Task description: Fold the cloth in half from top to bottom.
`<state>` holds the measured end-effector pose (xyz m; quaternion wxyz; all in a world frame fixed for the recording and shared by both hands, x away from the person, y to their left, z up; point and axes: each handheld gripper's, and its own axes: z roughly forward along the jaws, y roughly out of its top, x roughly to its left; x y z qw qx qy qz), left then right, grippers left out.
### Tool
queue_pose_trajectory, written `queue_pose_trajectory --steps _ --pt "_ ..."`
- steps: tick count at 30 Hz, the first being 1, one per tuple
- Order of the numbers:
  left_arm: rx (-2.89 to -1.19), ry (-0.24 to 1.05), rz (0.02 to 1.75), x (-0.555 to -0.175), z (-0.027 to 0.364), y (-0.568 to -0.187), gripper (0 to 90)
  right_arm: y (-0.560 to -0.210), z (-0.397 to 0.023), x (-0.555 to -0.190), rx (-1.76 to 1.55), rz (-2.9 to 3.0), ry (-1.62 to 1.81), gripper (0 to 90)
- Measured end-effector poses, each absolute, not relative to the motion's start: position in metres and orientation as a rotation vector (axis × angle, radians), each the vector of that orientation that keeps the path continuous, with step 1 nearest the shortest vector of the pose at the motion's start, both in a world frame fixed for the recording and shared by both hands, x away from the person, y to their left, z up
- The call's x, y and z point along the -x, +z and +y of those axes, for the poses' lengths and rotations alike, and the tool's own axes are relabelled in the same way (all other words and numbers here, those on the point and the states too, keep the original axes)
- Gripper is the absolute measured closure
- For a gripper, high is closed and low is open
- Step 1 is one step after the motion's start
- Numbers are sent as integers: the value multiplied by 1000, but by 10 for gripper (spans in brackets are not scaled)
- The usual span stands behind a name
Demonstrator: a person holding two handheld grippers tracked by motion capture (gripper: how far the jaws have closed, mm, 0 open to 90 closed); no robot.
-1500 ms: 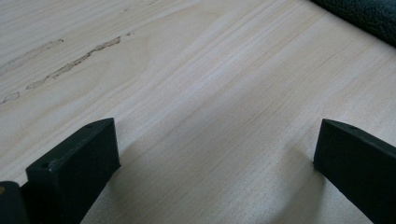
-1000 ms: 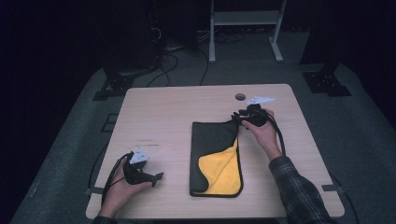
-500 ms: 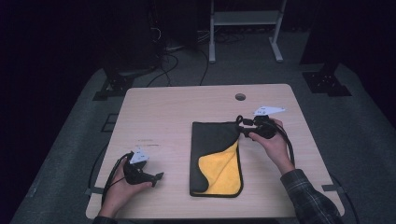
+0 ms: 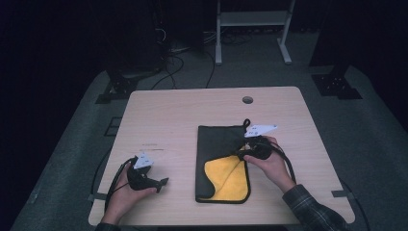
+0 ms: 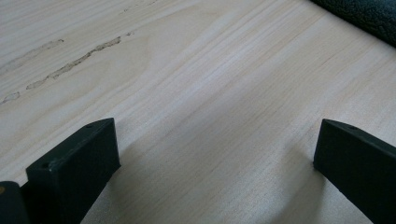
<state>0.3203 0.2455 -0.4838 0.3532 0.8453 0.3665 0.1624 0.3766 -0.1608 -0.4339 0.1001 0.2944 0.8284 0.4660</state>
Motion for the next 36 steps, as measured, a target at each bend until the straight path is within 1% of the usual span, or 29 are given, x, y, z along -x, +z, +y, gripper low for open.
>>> queue_pose_trajectory --steps 12,20,29,32,35,36 --pt "-2186 420 948 -320 246 -484 0 -445 -109 -359 -733 2569 1383 474" --pt "-2186 420 950 -321 245 -484 0 -458 -83 -363 -724 2590 1348 428" --pt "-2186 420 950 -321 245 -484 0 -475 -66 -364 -690 2635 1264 414" --pt "-2188 419 951 -321 245 -484 0 -479 -64 -363 -665 2627 1230 473" --pt "-2187 420 950 -321 245 -484 0 -477 -65 -362 -666 2619 1209 584" --pt "-2185 420 951 -321 245 -484 0 -477 -65 -362 -671 2620 1212 598"
